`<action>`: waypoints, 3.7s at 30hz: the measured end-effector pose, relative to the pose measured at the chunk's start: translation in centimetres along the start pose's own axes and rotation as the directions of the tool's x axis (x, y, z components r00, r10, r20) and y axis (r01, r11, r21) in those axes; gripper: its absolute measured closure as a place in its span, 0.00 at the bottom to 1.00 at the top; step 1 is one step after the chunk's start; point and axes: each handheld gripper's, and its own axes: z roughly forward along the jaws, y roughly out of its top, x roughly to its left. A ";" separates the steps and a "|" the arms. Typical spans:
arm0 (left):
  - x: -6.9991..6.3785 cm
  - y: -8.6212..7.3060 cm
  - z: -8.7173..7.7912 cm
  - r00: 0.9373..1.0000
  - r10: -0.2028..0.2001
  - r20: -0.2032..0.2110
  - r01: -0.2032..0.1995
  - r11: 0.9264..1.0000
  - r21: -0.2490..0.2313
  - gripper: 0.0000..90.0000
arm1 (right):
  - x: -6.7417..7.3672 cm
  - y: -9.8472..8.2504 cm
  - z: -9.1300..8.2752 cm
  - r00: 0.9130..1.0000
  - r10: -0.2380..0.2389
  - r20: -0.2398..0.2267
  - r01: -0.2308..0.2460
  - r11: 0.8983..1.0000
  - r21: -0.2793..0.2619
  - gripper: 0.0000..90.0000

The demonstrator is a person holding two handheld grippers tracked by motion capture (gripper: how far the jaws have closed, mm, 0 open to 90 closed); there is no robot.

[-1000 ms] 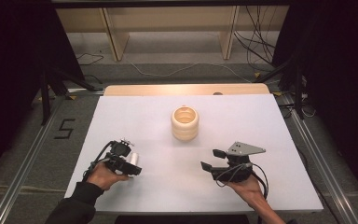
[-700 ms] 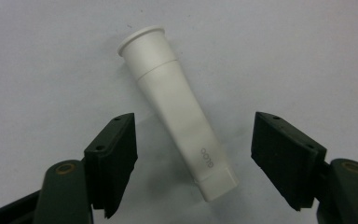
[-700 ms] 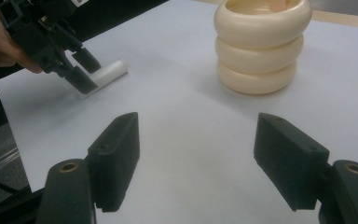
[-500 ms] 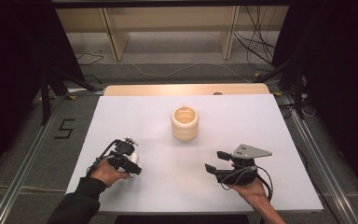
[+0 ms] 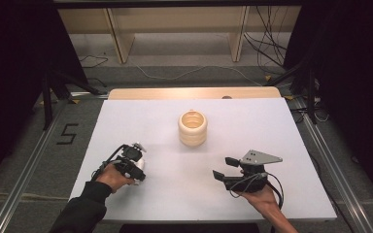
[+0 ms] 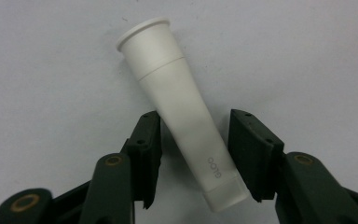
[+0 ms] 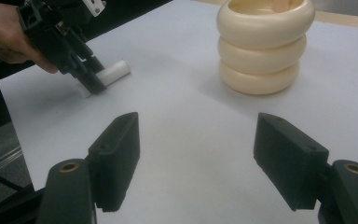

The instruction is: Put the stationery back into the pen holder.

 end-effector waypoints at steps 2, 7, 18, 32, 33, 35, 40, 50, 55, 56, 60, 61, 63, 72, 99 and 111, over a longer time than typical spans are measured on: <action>0.0 0.0 0.0 1.000 0.008 -0.012 -0.008 1.000 0.002 0.63 | 0.0 0.0 0.1 1.000 -0.001 -0.002 0.001 1.000 0.002 0.36; -0.2 0.0 -0.1 1.000 0.024 -0.015 -0.024 1.000 -0.007 0.74 | 0.0 0.0 0.1 1.000 -0.005 0.000 0.005 1.000 0.002 0.36; -0.2 0.1 -0.3 0.999 0.036 -0.015 -0.036 0.999 -0.016 0.78 | -0.1 0.0 0.1 1.000 -0.004 0.001 0.004 1.000 0.004 0.36; 0.4 0.1 -2.6 0.999 0.000 0.032 0.008 0.967 -0.254 0.78 | -0.1 0.0 0.0 1.000 0.001 0.006 -0.001 1.000 -0.002 0.36; 0.4 0.1 -2.7 0.999 0.003 0.035 0.007 0.961 -0.276 0.78 | -0.1 0.0 0.0 1.000 0.000 0.007 0.000 1.000 -0.002 0.36; 0.3 0.1 -3.0 0.999 -0.008 0.034 0.019 0.942 -0.335 0.78 | -0.1 0.0 0.0 1.000 -0.004 0.006 0.004 1.000 -0.005 0.36; 0.1 0.2 -3.9 0.999 -0.007 0.043 0.027 0.883 -0.469 0.78 | -0.1 0.0 -0.1 1.000 -0.002 0.006 0.002 1.000 -0.009 0.36; -0.7 1.6 -5.1 0.995 -0.023 0.102 0.084 0.760 -0.645 0.78 | -0.1 0.0 -0.2 1.000 -0.004 0.006 0.004 1.000 -0.009 0.36; -1.2 3.0 -5.0 0.992 -0.018 0.123 0.100 0.709 -0.698 0.78 | -0.2 -0.2 -0.5 1.000 0.000 0.010 0.000 1.000 -0.013 0.36; -1.3 3.3 -5.0 0.992 -0.016 0.124 0.099 0.705 -0.703 0.78 | -0.2 -0.2 -0.6 1.000 0.003 0.010 -0.002 1.000 -0.014 0.36; -1.8 4.5 -4.9 0.989 -0.014 0.145 0.118 0.657 -0.744 0.78 | -0.3 -0.3 -0.8 1.000 0.004 0.012 -0.004 1.000 -0.018 0.36; -2.0 4.7 -4.8 0.990 -0.012 0.143 0.117 0.641 -0.759 0.78 | -0.3 -0.3 -0.8 1.000 0.003 0.012 -0.003 1.000 -0.017 0.36; -2.3 5.2 -4.7 0.990 -0.009 0.144 0.119 0.617 -0.778 0.78 | -0.4 -0.3 -0.9 1.000 0.002 0.013 -0.002 1.000 -0.018 0.36; -3.3 7.8 -3.7 0.985 -0.007 0.172 0.147 0.556 -0.818 0.78 | -0.5 -0.5 -1.3 1.000 0.007 0.015 -0.006 1.000 -0.029 0.36; -5.4 12.4 -1.1 0.979 -0.009 0.204 0.181 0.496 -0.849 0.78 | -0.7 -0.7 -1.6 1.000 0.010 0.011 -0.010 0.999 -0.030 0.36; -5.9 13.0 0.0 0.980 -0.023 0.196 0.182 0.500 -0.847 0.78 | -0.8 -0.7 -1.7 1.000 0.007 0.006 -0.007 0.999 -0.036 0.36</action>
